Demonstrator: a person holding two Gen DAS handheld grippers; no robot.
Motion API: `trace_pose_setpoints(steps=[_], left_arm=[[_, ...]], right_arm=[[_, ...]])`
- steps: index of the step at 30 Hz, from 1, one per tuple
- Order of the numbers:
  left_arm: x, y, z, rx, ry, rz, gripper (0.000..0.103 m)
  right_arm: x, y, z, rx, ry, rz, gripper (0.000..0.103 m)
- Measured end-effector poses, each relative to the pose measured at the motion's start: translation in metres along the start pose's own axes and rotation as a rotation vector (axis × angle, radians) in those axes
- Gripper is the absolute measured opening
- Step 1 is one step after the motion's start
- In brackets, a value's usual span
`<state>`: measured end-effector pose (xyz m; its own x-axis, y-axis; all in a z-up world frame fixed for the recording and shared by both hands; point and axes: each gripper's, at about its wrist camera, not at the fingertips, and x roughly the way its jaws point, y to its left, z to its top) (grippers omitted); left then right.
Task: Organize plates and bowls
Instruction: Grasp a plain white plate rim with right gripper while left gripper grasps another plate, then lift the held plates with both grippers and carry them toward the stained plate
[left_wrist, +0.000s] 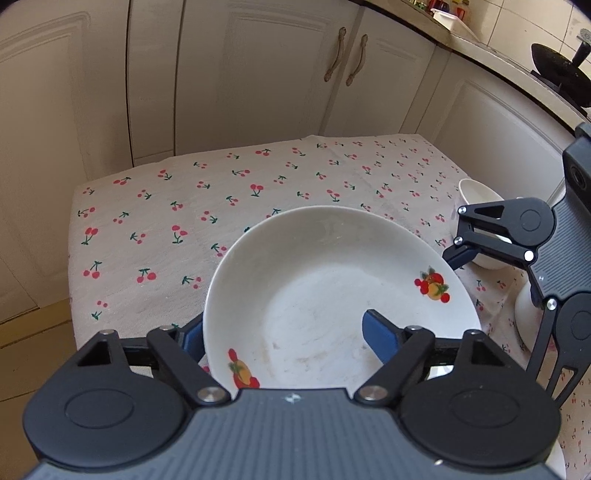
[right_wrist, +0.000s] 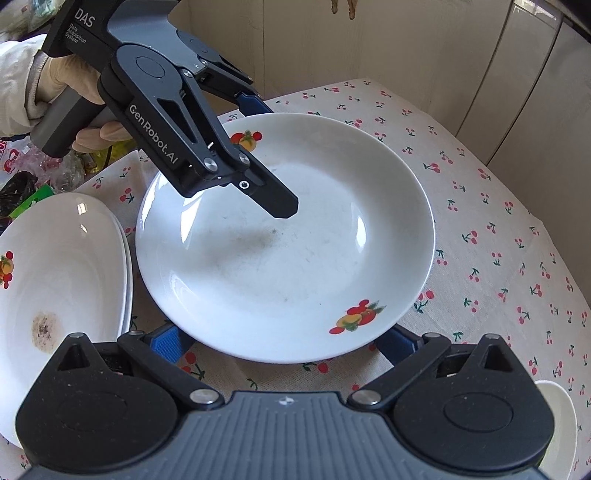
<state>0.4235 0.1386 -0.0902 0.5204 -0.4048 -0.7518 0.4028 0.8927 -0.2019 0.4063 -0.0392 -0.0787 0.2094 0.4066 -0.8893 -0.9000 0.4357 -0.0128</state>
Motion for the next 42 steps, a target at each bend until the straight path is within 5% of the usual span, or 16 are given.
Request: trace_pose_setpoints(steps=[28, 42], left_arm=[[-0.002, -0.002, -0.002, 0.008, 0.034, -0.003, 0.084], [0.000, 0.017, 0.013, -0.067, 0.086, -0.096, 0.086]], right_arm=[[-0.021, 0.003, -0.008, 0.028, -0.102, -0.057, 0.103], [-0.012, 0.005, -0.008, -0.012, -0.081, -0.075, 0.103]])
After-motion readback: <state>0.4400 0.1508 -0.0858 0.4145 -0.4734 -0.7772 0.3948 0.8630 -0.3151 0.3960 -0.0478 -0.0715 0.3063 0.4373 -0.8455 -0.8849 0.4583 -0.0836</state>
